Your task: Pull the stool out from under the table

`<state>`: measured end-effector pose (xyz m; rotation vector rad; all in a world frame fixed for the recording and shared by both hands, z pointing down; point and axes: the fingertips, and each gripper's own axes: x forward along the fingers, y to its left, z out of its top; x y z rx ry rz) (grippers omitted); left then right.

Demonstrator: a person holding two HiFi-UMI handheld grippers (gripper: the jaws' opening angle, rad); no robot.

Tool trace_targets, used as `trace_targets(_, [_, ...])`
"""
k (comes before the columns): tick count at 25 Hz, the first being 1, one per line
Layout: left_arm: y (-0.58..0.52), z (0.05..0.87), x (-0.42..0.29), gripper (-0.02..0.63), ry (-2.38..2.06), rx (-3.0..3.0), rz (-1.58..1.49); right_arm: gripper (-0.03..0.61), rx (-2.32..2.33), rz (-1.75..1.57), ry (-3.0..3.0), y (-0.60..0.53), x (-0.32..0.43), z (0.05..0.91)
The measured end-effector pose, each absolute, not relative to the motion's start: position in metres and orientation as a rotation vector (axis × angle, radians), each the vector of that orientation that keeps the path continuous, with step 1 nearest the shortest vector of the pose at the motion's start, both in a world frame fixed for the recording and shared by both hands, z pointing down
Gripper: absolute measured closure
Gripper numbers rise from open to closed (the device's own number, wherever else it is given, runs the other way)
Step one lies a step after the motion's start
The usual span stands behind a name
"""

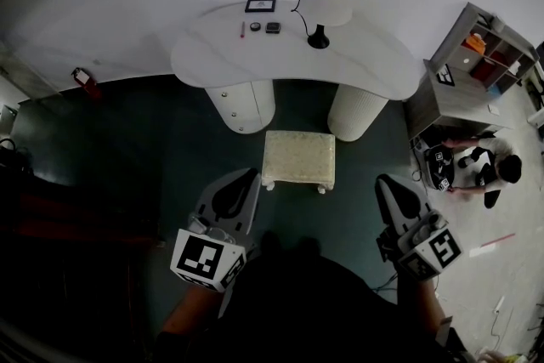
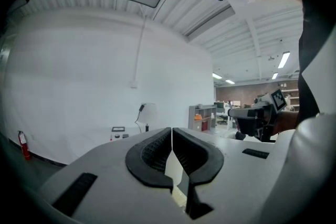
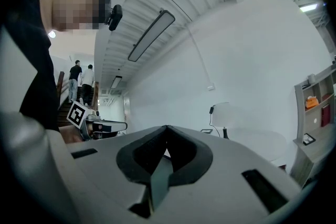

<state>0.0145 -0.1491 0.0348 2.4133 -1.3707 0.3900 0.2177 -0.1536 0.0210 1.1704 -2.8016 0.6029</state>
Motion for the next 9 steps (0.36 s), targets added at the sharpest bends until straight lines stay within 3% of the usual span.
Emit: trace_targets(9, [-0.1464,0.0367,0.0129,0.595,-1.388,2.385,0.387,0.563,1.134,0.615,-2.815,-0.1498,0.2146,0.0225])
